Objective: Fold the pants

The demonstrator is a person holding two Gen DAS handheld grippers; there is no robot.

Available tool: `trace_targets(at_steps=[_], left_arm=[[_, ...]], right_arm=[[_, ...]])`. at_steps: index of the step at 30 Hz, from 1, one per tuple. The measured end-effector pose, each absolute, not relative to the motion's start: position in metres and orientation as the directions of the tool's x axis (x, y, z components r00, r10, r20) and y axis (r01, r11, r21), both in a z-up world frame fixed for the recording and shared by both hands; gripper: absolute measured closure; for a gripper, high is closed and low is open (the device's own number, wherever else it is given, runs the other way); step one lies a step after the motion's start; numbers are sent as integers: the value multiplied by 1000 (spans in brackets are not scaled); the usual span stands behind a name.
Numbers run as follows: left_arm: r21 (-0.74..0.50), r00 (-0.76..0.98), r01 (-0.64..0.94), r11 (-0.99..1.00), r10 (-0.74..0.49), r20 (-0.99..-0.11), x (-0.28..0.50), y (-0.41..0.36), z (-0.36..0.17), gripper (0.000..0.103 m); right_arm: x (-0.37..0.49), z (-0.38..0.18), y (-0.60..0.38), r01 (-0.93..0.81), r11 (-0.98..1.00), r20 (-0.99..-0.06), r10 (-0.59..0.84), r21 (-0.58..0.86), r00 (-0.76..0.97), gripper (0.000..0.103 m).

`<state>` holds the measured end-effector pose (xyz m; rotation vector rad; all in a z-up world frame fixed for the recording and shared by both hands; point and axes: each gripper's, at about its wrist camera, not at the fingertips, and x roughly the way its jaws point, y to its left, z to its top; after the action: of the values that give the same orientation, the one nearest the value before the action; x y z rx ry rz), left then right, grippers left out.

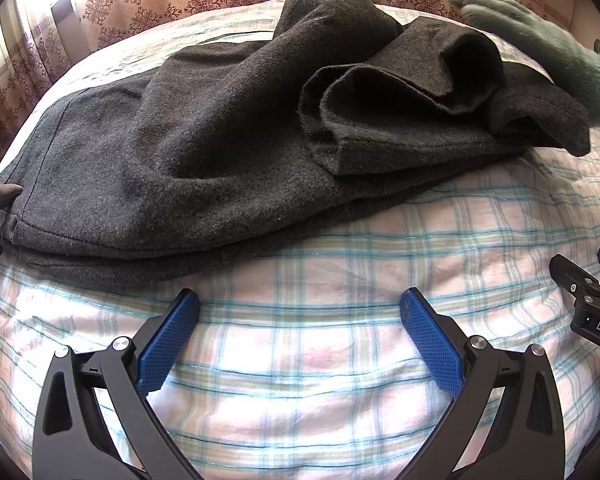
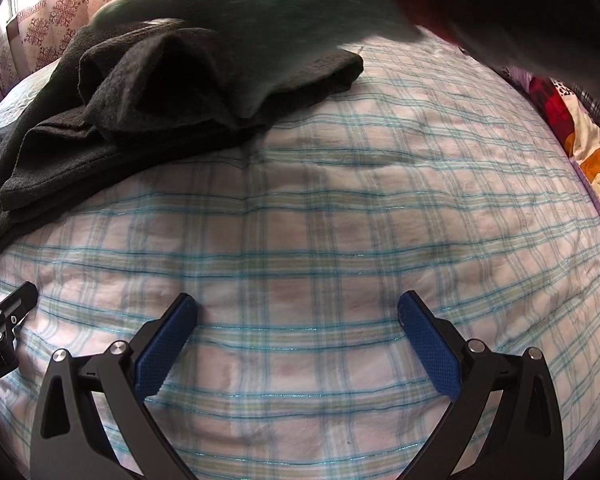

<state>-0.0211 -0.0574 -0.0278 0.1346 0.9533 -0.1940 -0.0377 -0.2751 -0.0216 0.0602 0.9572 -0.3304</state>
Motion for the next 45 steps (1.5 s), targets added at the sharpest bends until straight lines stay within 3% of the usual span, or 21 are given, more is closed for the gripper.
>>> trace_targets(at_steps=[45], left_arm=[[28, 558, 240, 970, -115, -822, -19, -56, -29, 2]], right_arm=[[-34, -23, -275, 304, 948, -809, -252, -95, 531, 5]])
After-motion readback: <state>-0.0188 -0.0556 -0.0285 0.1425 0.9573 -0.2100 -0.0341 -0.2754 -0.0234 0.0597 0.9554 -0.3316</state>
